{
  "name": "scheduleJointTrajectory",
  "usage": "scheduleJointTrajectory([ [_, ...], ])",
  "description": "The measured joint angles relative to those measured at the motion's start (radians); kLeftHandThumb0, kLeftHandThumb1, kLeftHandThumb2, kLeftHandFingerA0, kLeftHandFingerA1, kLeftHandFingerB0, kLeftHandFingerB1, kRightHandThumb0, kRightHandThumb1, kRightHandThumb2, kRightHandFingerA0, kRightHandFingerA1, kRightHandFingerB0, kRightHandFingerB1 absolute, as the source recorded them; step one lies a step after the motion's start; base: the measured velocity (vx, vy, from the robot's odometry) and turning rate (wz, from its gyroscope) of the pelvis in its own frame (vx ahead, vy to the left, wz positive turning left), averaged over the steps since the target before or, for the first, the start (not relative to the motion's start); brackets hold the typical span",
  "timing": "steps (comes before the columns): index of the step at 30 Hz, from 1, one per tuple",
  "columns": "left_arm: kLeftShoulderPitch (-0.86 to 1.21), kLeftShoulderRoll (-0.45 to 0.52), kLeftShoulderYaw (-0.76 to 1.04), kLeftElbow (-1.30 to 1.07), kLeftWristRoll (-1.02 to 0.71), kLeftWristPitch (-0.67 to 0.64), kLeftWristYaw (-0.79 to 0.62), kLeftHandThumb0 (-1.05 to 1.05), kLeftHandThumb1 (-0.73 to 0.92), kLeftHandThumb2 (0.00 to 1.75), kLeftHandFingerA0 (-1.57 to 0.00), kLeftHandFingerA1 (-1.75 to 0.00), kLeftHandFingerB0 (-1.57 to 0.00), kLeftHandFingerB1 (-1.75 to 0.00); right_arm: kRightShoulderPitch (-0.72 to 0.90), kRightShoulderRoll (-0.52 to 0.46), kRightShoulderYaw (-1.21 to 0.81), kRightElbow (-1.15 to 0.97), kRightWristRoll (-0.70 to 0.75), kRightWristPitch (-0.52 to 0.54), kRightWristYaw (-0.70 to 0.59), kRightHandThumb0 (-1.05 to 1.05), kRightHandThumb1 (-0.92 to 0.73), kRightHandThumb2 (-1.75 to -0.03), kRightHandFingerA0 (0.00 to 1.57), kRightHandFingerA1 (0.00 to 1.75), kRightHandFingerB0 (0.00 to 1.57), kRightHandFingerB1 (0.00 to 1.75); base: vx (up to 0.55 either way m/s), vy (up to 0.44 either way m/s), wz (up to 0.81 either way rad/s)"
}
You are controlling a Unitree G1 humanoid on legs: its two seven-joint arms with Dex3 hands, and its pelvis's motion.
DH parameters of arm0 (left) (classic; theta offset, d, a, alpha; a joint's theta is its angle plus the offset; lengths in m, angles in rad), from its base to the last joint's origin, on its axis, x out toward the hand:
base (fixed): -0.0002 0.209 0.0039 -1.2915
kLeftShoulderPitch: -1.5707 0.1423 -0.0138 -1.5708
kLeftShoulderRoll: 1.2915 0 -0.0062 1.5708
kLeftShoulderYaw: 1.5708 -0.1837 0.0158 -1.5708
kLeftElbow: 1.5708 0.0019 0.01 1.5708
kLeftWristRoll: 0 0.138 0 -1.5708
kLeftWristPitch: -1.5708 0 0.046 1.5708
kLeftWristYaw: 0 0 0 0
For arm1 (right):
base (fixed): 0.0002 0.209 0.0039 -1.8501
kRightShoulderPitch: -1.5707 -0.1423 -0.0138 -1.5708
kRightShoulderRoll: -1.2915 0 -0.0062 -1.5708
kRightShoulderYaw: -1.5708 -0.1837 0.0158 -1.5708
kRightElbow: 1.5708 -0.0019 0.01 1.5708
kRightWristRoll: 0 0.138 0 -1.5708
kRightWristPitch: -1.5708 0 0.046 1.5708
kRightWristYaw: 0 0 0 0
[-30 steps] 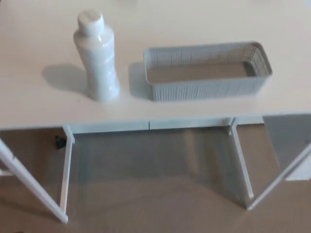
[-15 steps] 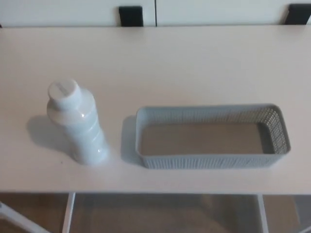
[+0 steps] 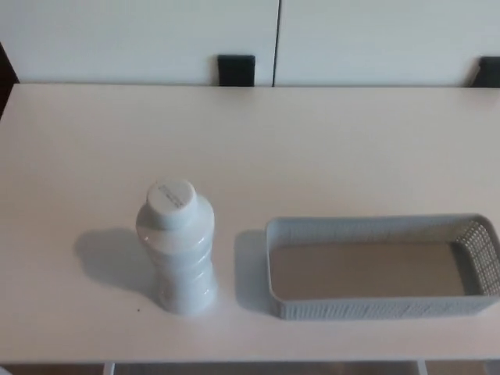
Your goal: The robot walk up to a desk on which a bottle is kept on the left hand side and a container is kept on the right hand side. The robot uses its left hand to pick up the bottle and places it in the container.
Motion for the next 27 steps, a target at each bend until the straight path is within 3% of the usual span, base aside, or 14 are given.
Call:
scheduleJointTrajectory([
  [2, 0.032, 0.02, 0.022, -0.009, -0.009, 0.005, -0.02, -0.3, 0.61, 0.57, -0.55, -0.51, -0.61, -0.51, 0.001, 0.0, 0.003, 0.002, -0.002, -0.002, 0.0, -0.19, -0.33, -0.83, 0.35, 0.62, 0.21, 0.54, 0.07, -0.107, 0.04],
  [3, 0.045, 0.027, 0.035, -0.007, -0.012, 0.007, -0.028, -0.34, 0.5, 0.84, -0.48, -0.61, -0.54, -0.62, 0.001, -0.001, 0.004, 0.004, -0.003, -0.003, 0.0, -0.21, -0.31, -0.82, 0.37, 0.63, 0.21, 0.54, 0.07, -0.148, 0.01],
  [4, 0.064, 0.039, 0.055, -0.001, -0.019, 0.009, -0.041, -0.21, 0.43, 0.89, -0.33, -0.63, -0.22, -0.56, 0.001, -0.002, 0.005, 0.008, -0.004, -0.003, 0.0, -0.2, -0.33, -0.83, 0.35, 0.62, 0.19, 0.53, 0.07, -0.162, 0.08],
  [8, 0.111, 0.053, 0.148, 0.094, -0.051, -0.006, -0.069, -0.23, 0.4, 0.86, -0.24, -0.59, -0.16, -0.53, -0.004, -0.013, 0.007, 0.007, -0.007, -0.004, -0.005, -0.18, -0.34, -0.84, 0.33, 0.62, 0.17, 0.53, 0.0, -0.225, -0.07],
  [9, 0.115, 0.053, 0.158, 0.105, -0.054, -0.009, -0.069, -0.32, 0.54, 0.65, -0.22, -0.54, -0.18, -0.44, -0.003, -0.013, 0.007, 0.006, -0.007, -0.004, -0.005, -0.19, -0.32, -0.83, 0.36, 0.63, 0.19, 0.54, 0.03, -0.125, 0.01],
  [10, 0.125, 0.055, 0.2, 0.147, -0.066, -0.021, -0.069, -0.24, 0.52, 0.55, -0.21, -0.54, -0.33, -0.43, -0.004, -0.014, 0.008, 0.004, -0.007, -0.004, -0.005, -0.18, -0.31, -0.82, 0.35, 0.62, 0.2, 0.54, 0.03, -0.087, 0.01],
  [11, 0.13, 0.059, 0.229, 0.174, -0.073, -0.033, -0.068, -0.26, 0.53, 0.56, -0.14, -0.52, -0.14, -0.37, -0.004, -0.014, 0.008, 0.005, -0.007, -0.004, -0.004, -0.19, -0.32, -0.83, 0.32, 0.61, 0.19, 0.54, 0.0, 0.0, 0.0],
  [13, 0.134, 0.074, 0.315, 0.233, -0.091, -0.062, -0.049, -0.23, 0.54, 0.56, -0.21, -0.56, -0.08, -0.33, -0.008, -0.015, 0.007, 0.005, -0.006, -0.003, -0.004, -0.19, -0.32, -0.82, 0.32, 0.61, 0.19, 0.54, 0.0, 0.0, 0.0],
  [14, 0.131, 0.083, 0.348, 0.25, -0.098, -0.071, -0.039, -0.31, 0.52, 0.58, 0.0, -0.35, -0.01, -0.2, -0.01, -0.015, 0.006, 0.003, -0.006, -0.003, -0.004, -0.18, -0.33, -0.83, 0.31, 0.61, 0.19, 0.54, 0.0, 0.0, 0.0],
  [16, 0.122, 0.1, 0.406, 0.262, -0.111, -0.091, -0.021, -0.35, 0.44, 0.71, -0.02, -0.5, -0.01, -0.2, -0.013, -0.015, 0.006, -0.004, -0.005, -0.001, -0.004, -0.18, -0.33, -0.83, 0.32, 0.61, 0.18, 0.54, 0.01, 0.04, 0.0],
  [17, 0.114, 0.112, 0.457, 0.252, -0.119, -0.112, -0.003, -0.36, 0.47, 0.66, -0.03, -0.28, -0.05, -0.22, -0.013, -0.015, 0.005, -0.011, -0.004, 0.001, -0.004, -0.17, -0.33, -0.83, 0.32, 0.61, 0.18, 0.53, 0.02, 0.119, -0.04],
  [20, 0.103, 0.118, 0.537, 0.164, -0.128, -0.143, 0.036, -0.34, 0.56, 0.58, 0.0, -0.34, -0.01, -0.22, -0.016, -0.013, 0.003, -0.021, -0.001, 0.004, -0.003, -0.17, -0.34, -0.83, 0.33, 0.61, 0.16, 0.53, -0.03, 0.19, 0.08],
  [23, 0.101, 0.124, 0.577, 0.086, -0.129, -0.158, 0.058, -0.35, 0.48, 0.74, -0.01, -0.28, -0.02, -0.18, -0.017, -0.006, 0.005, -0.022, -0.001, 0.005, -0.001, -0.18, -0.33, -0.83, 0.35, 0.62, 0.18, 0.54, -0.03, 0.177, 0.01],
  [27, 0.098, 0.117, 0.631, -0.067, -0.131, -0.171, 0.09, -0.31, 0.54, 0.6, -0.02, -0.33, -0.05, -0.23, -0.017, 0.001, 0.006, -0.021, -0.001, 0.007, 0.002, -0.2, -0.32, -0.82, 0.33, 0.62, 0.19, 0.54, 0.1, 0.035, 0.07],
])
